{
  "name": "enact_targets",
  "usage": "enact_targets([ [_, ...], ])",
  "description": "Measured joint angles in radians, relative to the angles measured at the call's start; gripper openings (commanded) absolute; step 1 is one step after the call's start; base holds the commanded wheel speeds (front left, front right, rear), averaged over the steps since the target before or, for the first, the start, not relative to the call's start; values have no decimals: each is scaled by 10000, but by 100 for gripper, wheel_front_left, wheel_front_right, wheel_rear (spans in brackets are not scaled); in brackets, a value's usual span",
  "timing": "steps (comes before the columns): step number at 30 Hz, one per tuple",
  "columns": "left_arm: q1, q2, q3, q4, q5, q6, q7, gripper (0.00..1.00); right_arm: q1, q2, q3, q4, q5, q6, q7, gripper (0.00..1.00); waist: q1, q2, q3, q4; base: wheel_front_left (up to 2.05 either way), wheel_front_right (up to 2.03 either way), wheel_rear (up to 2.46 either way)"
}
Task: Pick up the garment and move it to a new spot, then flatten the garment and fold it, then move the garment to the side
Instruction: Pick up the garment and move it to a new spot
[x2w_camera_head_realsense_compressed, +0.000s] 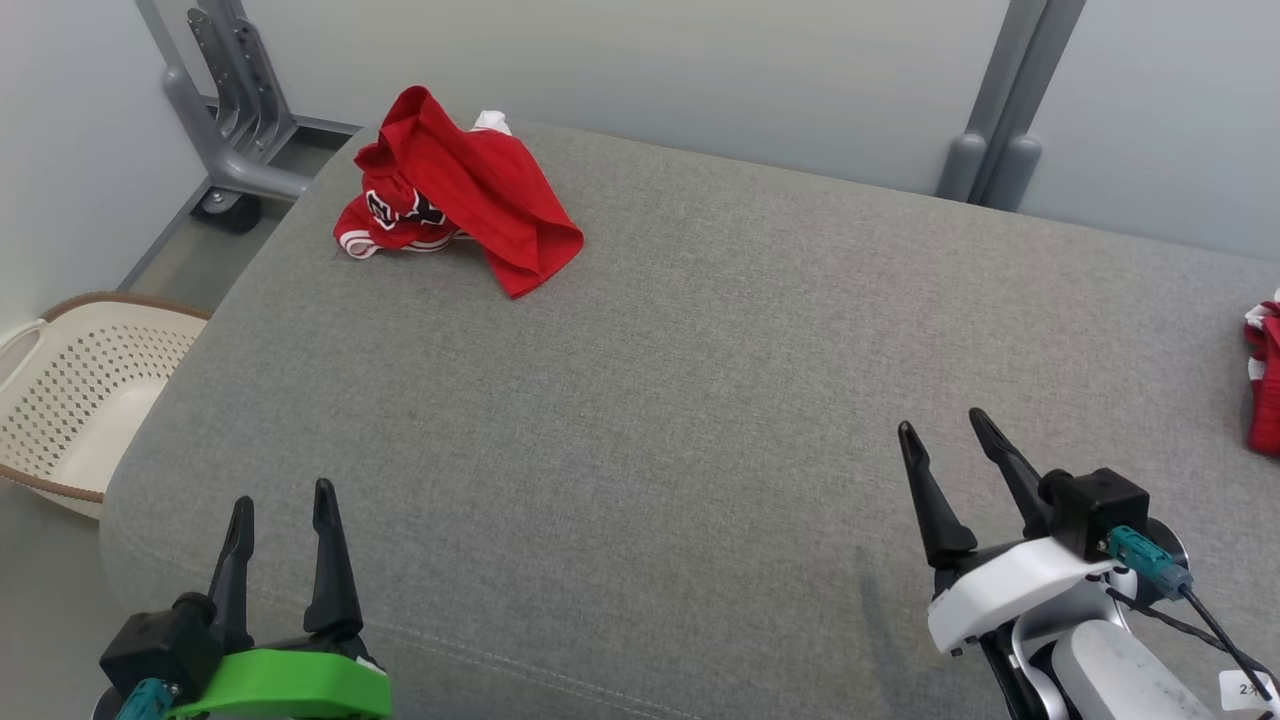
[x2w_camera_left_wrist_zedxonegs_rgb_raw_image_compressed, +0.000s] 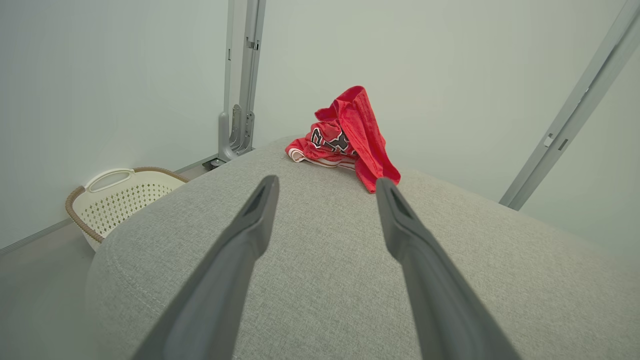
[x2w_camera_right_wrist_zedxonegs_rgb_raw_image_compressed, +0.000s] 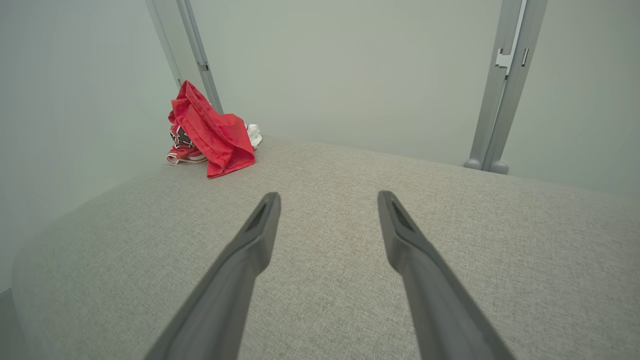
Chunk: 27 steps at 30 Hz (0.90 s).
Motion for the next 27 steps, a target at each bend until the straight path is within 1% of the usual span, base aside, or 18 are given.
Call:
enact_targets([
  [3,-3,0,88,-4,6,2,0,100,-15,-38,-67,-96,-56,-2,29,100,0,0,116,-112,0,0,0],
  [6,-94,2,-33,-4,127,2,0,100,-63,-102,-151,-192,-77,-6,50,100,0,0,276,-205,0,0,0],
  [7,-194,8,-117,-8,199,2,0,100,-96,-132,-163,-224,-104,-54,104,100,0,0,338,-234,0,0,0],
  [10,-873,102,-186,-40,347,-4,2,100,-284,-222,-167,-339,-198,-69,174,100,0,0,535,-319,0,0,0],
  [14,-2103,470,-6,-219,416,-4,155,100,-597,-299,-146,-527,-351,-71,305,100,0,0,802,-492,0,0,0],
  [18,-3333,711,232,-299,393,-10,715,100,-898,-384,-148,-744,-571,-71,454,100,0,0,1068,-770,0,0,0],
  [21,-4211,782,447,-92,81,-15,1365,100,-1115,-430,-130,-953,-679,-71,558,100,0,0,1291,-1034,0,0,0],
  [27,-5980,1321,1248,506,-380,-12,2472,100,-1477,-665,-194,-1394,-853,-75,786,100,0,0,1815,-1650,0,0,0],
])
